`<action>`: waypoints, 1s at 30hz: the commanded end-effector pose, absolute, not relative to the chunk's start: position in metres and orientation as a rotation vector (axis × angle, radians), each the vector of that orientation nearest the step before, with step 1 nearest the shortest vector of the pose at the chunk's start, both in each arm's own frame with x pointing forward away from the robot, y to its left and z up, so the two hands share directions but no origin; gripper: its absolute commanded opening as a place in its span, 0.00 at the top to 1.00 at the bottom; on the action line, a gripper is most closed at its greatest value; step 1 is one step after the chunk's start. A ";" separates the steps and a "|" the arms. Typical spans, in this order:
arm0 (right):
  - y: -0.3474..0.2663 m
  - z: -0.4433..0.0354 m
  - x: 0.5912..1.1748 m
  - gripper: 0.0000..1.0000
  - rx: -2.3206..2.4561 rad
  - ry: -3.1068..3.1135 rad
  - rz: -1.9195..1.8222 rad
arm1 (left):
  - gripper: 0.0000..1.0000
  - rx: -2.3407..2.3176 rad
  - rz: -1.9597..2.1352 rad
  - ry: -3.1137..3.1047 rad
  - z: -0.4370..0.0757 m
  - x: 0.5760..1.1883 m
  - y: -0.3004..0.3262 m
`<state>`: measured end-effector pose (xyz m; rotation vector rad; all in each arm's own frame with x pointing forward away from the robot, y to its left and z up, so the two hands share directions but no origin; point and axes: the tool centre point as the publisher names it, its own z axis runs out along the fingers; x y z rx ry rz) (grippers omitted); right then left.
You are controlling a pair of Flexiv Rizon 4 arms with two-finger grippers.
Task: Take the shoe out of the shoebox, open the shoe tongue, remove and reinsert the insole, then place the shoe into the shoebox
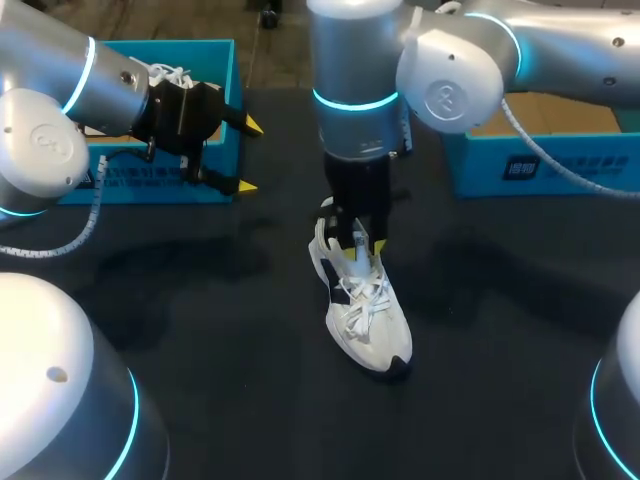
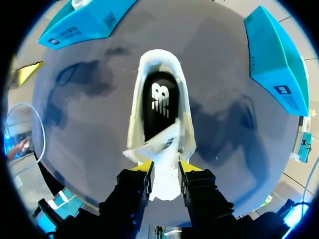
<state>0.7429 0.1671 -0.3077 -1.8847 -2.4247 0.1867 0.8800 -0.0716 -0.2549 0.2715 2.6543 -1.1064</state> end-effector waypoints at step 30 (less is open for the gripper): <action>0.171 -0.313 0.772 0.68 -1.884 -2.572 0.096 | 0.00 0.272 -1.104 2.654 -0.255 0.879 -0.071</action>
